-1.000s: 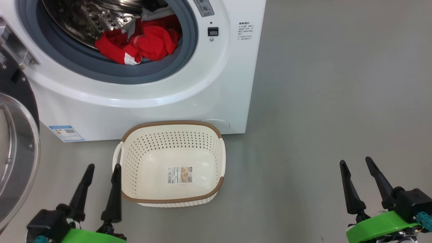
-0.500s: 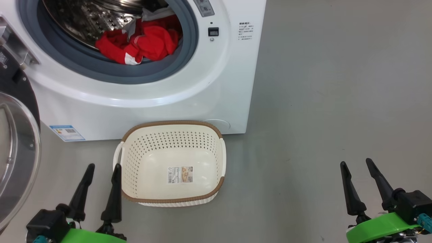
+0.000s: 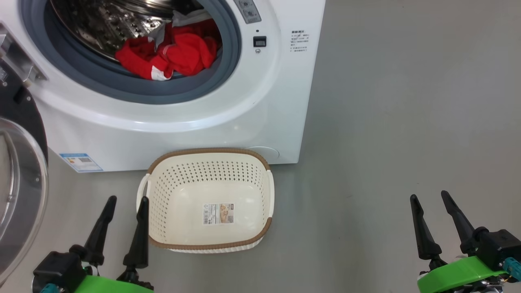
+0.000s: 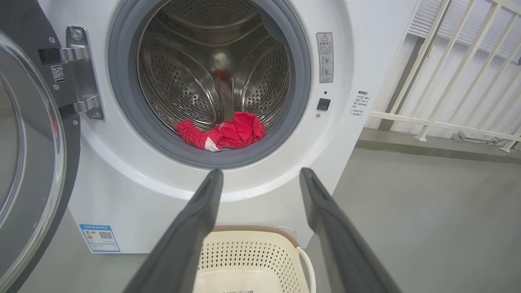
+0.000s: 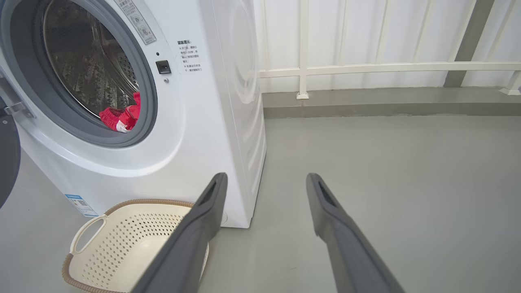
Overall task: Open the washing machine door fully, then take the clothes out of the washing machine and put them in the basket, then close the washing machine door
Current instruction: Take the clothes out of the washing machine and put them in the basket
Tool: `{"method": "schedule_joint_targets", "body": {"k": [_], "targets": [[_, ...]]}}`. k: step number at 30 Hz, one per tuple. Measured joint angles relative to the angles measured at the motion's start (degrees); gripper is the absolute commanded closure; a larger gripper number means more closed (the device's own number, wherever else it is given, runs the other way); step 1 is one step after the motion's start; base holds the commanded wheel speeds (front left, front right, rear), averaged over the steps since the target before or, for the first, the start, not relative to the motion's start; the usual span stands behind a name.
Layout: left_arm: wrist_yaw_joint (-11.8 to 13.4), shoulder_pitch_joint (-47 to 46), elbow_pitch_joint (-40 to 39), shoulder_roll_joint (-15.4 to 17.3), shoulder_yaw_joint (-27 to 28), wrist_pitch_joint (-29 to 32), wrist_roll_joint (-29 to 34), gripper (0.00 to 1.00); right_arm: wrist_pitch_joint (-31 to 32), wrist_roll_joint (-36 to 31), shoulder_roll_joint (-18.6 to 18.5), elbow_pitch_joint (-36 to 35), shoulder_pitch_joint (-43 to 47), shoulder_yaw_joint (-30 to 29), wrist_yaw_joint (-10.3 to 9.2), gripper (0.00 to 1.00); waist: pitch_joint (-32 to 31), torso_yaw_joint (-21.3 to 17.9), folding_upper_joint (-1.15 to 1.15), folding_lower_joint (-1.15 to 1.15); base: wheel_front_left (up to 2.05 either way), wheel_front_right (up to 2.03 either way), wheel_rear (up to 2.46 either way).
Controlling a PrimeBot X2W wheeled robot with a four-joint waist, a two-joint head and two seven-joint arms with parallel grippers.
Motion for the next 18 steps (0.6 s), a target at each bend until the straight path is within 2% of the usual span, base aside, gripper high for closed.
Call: {"method": "schedule_joint_targets", "body": {"k": [18], "targets": [[0.0, -0.42, 0.64, 0.22, 0.49, 0.0, 0.15, 0.0, 0.0, 0.0, 0.52, -0.05, -0.05, -0.31, 0.0, 0.0, 0.62, 0.08, 0.0, 0.0, 0.86, -0.86, 0.0]]}}
